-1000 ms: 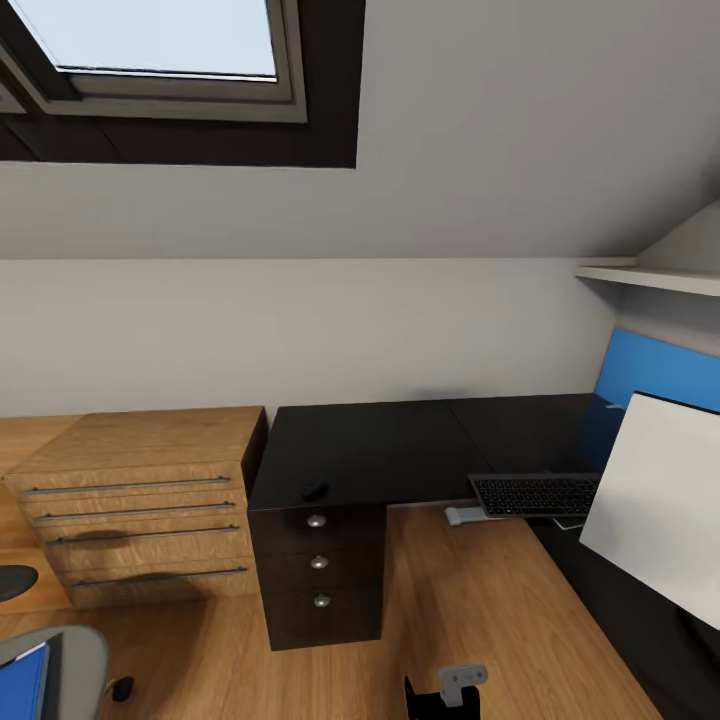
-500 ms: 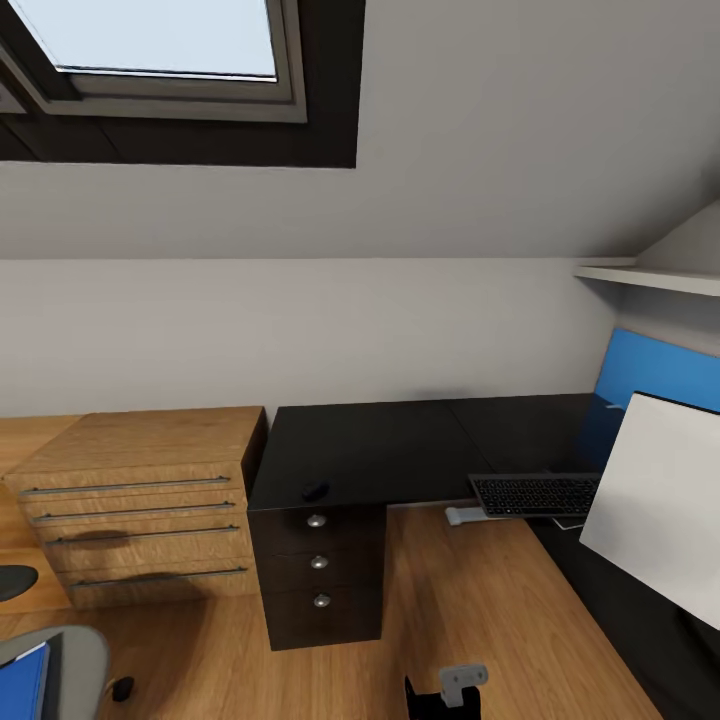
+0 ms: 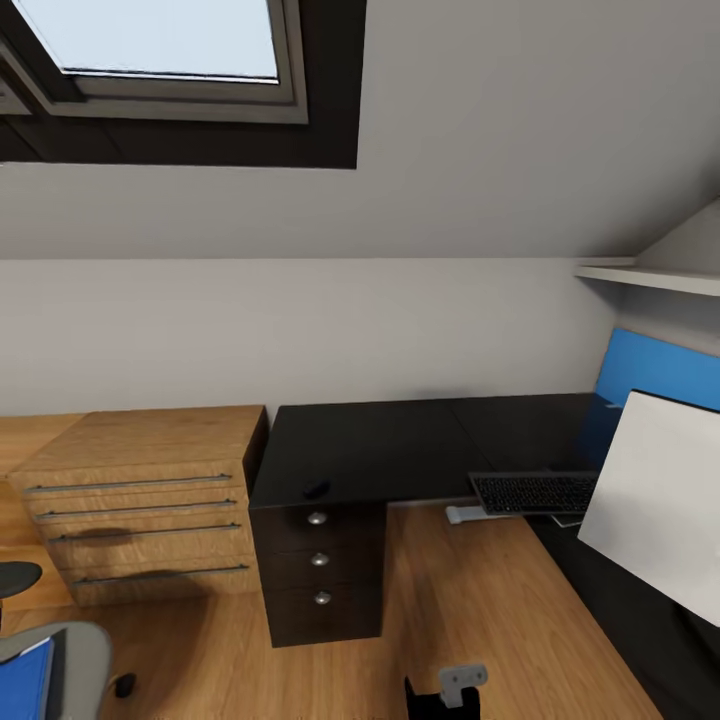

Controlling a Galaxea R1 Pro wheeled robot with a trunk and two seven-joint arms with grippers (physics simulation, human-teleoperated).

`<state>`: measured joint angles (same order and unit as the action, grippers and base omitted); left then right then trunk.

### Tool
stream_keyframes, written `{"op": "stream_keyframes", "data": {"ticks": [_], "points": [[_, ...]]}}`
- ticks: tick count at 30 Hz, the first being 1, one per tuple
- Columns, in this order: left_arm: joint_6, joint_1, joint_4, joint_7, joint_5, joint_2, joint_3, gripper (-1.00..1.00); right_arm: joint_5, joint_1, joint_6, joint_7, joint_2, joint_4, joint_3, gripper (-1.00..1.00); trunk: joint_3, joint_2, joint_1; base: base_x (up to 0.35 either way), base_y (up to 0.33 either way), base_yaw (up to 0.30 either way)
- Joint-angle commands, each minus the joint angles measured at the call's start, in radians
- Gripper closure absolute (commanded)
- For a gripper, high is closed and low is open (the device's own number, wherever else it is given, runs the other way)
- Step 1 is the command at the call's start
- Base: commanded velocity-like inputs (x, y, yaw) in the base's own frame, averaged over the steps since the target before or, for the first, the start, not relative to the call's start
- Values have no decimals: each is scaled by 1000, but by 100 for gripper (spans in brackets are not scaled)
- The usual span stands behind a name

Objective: In the bedroom, organize the workspace by keeping the computer under the desk, ensuring the monitor is on the desk, placing the keyboard on the desk next to the monitor, placing the mouse on the desk next to the keyboard, moving the folder from the swivel chair onto the desk next to the mouse, stacking the notebook on top of the folder with the pen on top of the notebook, and positioning the swivel chair next to the desk.

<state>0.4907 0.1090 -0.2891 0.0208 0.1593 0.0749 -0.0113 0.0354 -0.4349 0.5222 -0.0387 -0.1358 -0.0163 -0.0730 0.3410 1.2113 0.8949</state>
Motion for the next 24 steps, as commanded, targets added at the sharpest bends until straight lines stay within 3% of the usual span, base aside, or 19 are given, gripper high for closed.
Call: {"op": "stream_keyframes", "data": {"ticks": [1,14,24], "points": [[3,1,1,2,5,0,-1,-100,2,-1,2,-4,0,1,-7,-100,1,1,0,-123,-38,82],[0,0,1,4,3,-1,1,-100,1,-1,4,-5,0,-1,-7,-100,1,1,0,-46,-53,35],[3,0,1,5,2,-1,3,-100,1,-1,4,-7,0,0,-6,-100,1,1,0,-1,-187,221]]}}
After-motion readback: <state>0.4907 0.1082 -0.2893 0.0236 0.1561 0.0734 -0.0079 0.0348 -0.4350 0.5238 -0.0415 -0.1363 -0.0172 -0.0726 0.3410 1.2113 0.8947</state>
